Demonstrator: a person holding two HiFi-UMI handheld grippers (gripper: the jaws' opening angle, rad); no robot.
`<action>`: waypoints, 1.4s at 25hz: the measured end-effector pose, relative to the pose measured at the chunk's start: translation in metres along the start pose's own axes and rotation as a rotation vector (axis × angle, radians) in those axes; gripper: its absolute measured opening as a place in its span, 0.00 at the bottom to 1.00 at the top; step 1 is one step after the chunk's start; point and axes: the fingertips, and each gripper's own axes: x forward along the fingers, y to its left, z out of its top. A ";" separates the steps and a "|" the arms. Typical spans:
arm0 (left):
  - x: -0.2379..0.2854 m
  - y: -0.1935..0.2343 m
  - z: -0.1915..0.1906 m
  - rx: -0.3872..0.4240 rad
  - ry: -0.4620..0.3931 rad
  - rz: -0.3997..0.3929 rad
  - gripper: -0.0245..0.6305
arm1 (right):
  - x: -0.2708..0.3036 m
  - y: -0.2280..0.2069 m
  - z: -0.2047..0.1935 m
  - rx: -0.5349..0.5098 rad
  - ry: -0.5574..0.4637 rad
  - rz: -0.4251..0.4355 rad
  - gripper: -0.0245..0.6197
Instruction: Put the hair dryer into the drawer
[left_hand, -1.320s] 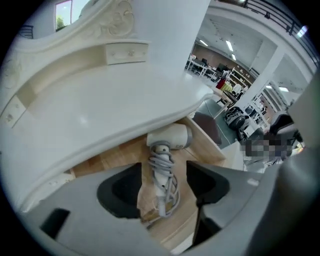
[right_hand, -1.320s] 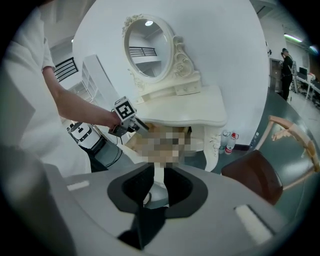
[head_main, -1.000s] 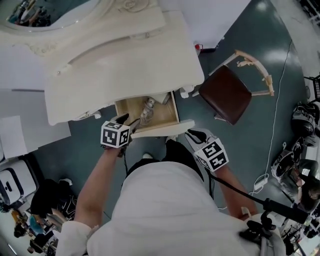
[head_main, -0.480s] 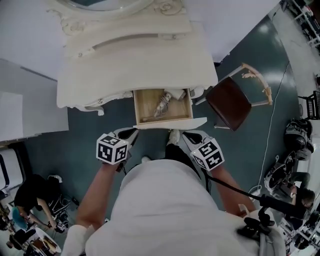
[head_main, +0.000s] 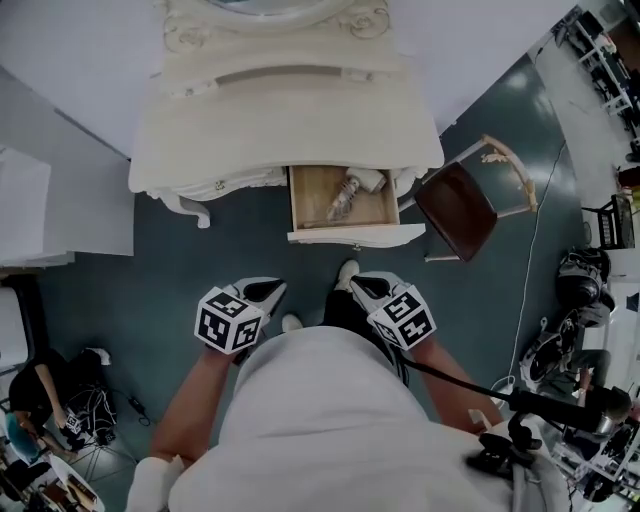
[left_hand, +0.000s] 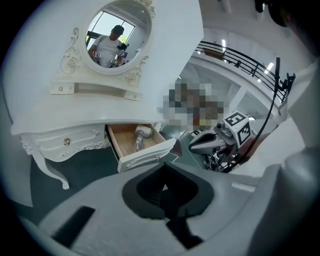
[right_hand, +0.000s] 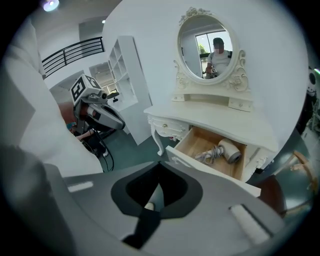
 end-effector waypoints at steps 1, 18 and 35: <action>-0.006 -0.004 -0.008 0.004 -0.004 -0.003 0.04 | 0.000 0.011 -0.003 -0.005 0.003 0.005 0.04; -0.072 -0.040 -0.076 0.005 -0.074 -0.015 0.04 | 0.004 0.115 -0.024 -0.094 0.027 0.056 0.04; -0.094 -0.043 -0.094 0.010 -0.101 -0.001 0.04 | 0.008 0.147 -0.025 -0.154 0.033 0.069 0.04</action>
